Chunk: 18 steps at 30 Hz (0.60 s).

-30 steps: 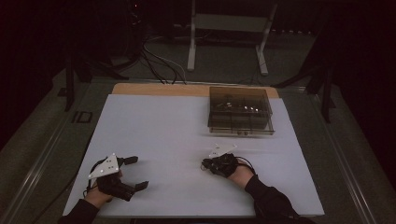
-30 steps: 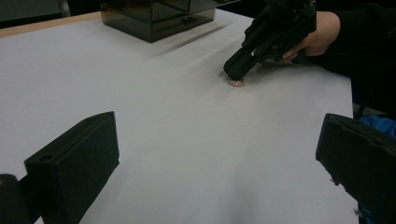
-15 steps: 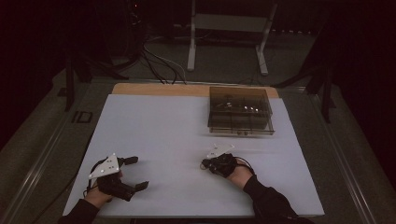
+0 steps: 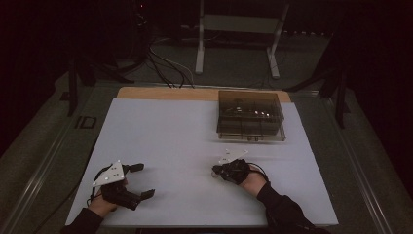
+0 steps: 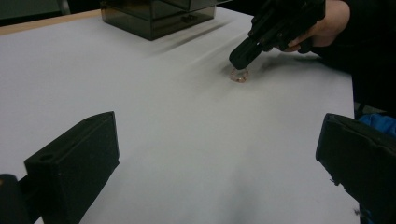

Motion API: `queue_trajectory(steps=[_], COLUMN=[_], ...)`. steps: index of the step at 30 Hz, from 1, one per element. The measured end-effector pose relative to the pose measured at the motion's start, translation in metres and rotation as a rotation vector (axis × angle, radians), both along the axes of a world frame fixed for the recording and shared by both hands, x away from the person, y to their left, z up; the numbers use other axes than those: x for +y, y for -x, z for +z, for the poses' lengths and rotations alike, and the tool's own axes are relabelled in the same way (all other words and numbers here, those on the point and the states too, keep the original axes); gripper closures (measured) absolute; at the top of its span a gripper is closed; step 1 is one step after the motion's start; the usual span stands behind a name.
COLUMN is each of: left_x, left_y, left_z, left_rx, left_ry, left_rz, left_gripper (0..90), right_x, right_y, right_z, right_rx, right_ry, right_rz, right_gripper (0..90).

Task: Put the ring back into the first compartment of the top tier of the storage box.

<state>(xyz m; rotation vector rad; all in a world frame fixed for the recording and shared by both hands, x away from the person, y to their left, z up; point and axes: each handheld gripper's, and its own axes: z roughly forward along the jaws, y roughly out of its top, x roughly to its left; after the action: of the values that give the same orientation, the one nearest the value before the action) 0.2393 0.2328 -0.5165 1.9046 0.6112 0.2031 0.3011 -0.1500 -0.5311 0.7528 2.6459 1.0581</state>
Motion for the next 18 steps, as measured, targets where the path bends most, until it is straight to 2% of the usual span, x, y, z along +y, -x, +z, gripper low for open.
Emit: queue_trajectory(steps=[18], left_x=[0.000], left_y=[0.000], left_z=[0.000], left_rx=[0.003], left_ry=[-0.002], left_rz=[-0.004], left_gripper=[1.1], right_x=[-0.003], right_y=[0.005], right_z=[0.024], right_rx=[-0.015], right_ry=[-0.027], right_rz=[0.010], right_gripper=[87.7])
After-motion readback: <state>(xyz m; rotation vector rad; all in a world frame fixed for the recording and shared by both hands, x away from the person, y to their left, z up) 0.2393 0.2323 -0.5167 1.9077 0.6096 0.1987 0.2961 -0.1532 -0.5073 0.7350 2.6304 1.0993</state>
